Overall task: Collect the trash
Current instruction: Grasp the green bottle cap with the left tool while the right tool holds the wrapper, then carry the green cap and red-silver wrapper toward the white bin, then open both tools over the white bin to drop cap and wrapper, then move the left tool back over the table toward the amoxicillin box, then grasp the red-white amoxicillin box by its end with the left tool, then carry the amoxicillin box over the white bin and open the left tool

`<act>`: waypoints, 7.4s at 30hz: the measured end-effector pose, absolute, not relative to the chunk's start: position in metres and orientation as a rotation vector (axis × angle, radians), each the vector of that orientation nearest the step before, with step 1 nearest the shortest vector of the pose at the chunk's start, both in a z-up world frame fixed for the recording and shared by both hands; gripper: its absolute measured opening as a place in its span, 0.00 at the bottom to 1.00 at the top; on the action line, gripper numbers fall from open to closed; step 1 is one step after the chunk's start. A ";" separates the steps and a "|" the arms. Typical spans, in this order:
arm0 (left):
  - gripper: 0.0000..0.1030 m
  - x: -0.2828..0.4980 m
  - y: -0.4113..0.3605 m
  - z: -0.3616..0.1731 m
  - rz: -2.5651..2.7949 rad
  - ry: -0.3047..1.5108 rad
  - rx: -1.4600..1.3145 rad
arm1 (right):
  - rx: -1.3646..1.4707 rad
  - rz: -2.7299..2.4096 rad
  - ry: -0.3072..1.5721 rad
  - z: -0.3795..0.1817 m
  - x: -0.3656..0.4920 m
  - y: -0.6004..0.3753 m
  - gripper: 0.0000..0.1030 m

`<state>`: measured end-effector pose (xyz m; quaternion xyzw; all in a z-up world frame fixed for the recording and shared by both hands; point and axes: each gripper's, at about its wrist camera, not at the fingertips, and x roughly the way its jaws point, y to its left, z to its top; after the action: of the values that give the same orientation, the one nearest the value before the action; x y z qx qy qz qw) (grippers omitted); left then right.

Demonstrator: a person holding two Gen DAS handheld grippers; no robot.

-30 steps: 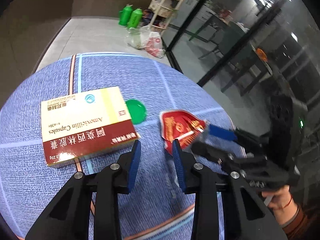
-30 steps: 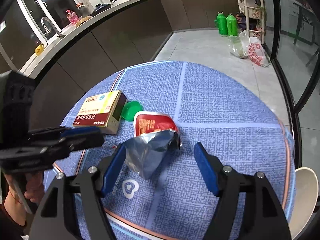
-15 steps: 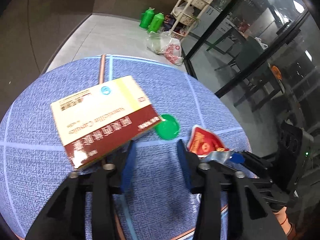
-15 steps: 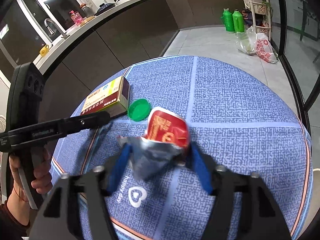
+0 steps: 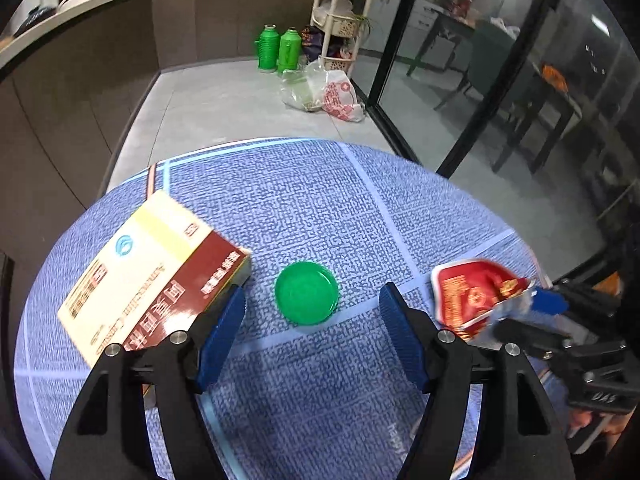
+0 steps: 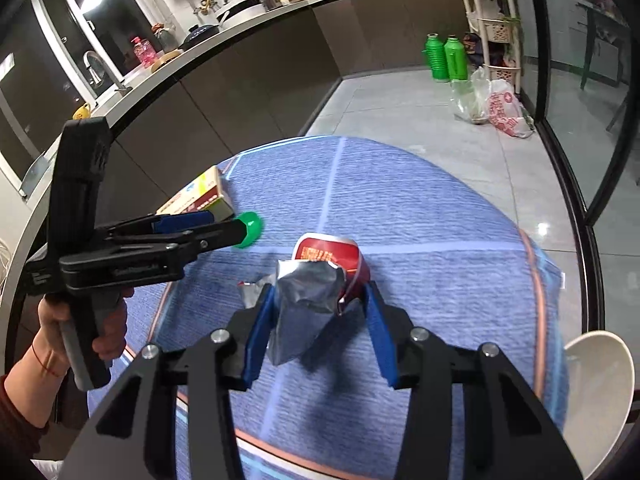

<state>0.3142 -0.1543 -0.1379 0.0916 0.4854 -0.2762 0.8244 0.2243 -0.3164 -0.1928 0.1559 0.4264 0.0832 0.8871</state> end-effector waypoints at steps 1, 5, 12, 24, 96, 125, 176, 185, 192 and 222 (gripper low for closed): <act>0.64 0.316 -0.158 -0.141 -0.584 1.036 0.210 | 0.331 0.168 0.887 -0.194 0.222 -0.320 0.44; 0.57 0.319 -0.163 -0.151 -0.573 1.032 0.252 | 0.347 0.162 0.882 -0.195 0.218 -0.324 0.44; 0.33 0.316 -0.159 -0.150 -0.592 1.040 0.263 | 0.367 0.162 0.877 -0.194 0.216 -0.323 0.43; 0.33 0.283 -0.162 -0.115 -0.676 0.999 0.212 | 0.374 0.148 0.829 -0.169 0.193 -0.332 0.41; 0.92 0.161 -0.451 -0.154 -1.012 0.997 0.391 | 0.367 -0.143 0.830 -0.264 0.008 -0.531 0.97; 0.92 0.164 -0.292 -0.040 -0.874 0.832 0.253 | 0.197 -0.018 0.732 -0.149 0.030 -0.424 0.97; 0.50 0.432 0.005 -0.140 -0.636 1.224 -0.192 | 0.029 0.394 0.964 -0.215 0.313 -0.109 0.97; 0.19 0.416 0.008 -0.155 -0.801 1.279 -0.308 | 0.010 0.415 0.971 -0.222 0.331 -0.100 0.93; 0.19 0.392 -0.002 -0.154 -0.853 1.292 -0.292 | 0.038 0.431 0.960 -0.221 0.313 -0.114 0.91; 0.21 0.318 -0.082 -0.103 -0.938 1.230 -0.234 | 0.056 0.371 0.791 -0.155 0.215 -0.205 0.57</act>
<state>0.3181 -0.0822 -0.1032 -0.1053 0.5541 -0.4226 0.7095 0.2155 -0.2053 -0.1550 0.0272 0.3832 0.1795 0.9057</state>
